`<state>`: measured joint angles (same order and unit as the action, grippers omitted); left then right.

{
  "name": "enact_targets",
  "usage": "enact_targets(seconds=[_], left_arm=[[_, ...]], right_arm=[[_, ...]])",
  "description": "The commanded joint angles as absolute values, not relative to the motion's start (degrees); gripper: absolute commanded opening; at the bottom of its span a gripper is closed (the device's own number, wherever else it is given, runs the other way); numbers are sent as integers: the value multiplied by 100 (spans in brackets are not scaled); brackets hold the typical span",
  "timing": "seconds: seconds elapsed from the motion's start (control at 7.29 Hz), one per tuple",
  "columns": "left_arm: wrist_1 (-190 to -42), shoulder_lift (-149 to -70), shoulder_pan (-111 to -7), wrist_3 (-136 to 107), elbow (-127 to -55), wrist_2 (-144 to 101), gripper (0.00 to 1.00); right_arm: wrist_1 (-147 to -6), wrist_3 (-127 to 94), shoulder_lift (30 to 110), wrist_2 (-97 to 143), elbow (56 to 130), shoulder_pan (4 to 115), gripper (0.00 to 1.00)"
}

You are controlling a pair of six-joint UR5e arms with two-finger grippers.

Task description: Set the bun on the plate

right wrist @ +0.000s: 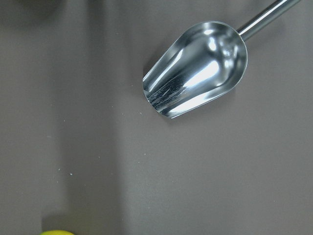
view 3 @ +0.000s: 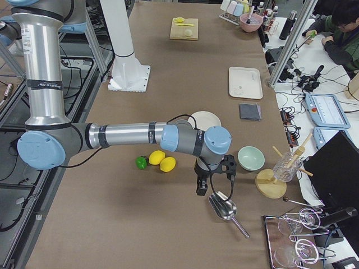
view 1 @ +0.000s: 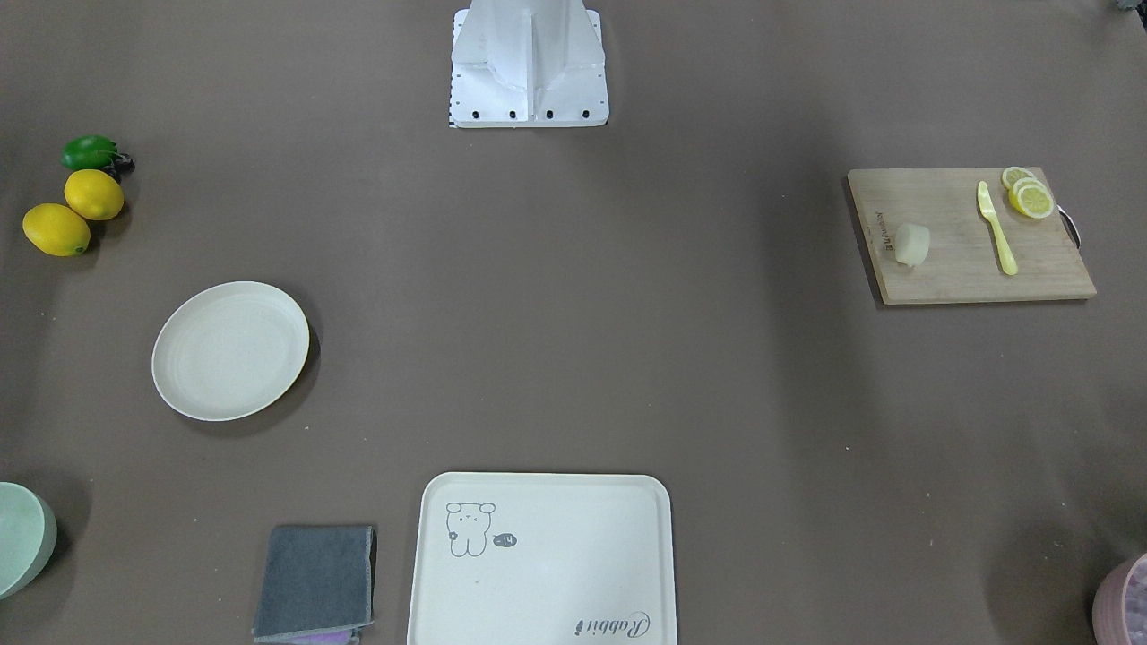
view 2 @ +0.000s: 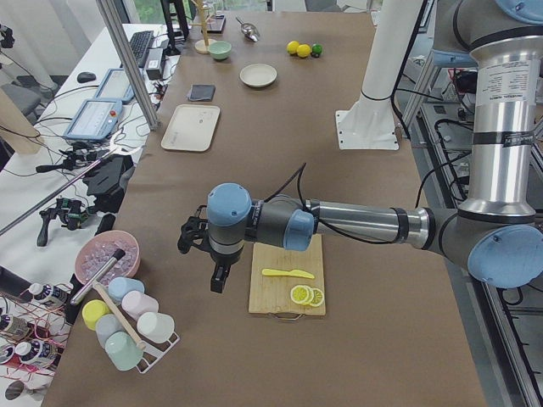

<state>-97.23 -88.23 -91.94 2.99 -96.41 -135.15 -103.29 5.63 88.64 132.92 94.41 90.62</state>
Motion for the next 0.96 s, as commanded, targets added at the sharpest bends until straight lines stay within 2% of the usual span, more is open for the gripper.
enact_targets(seconds=[0.0, 0.82], left_arm=[[-9738, -8833, -9193, 299, -9650, -13517, 98], [-9756, -8772, -9220, 299, -9694, -13535, 98]], right_arm=[[-10318, 563, 8868, 13315, 9439, 9062, 100], [-10318, 563, 8868, 13315, 9492, 9062, 100]])
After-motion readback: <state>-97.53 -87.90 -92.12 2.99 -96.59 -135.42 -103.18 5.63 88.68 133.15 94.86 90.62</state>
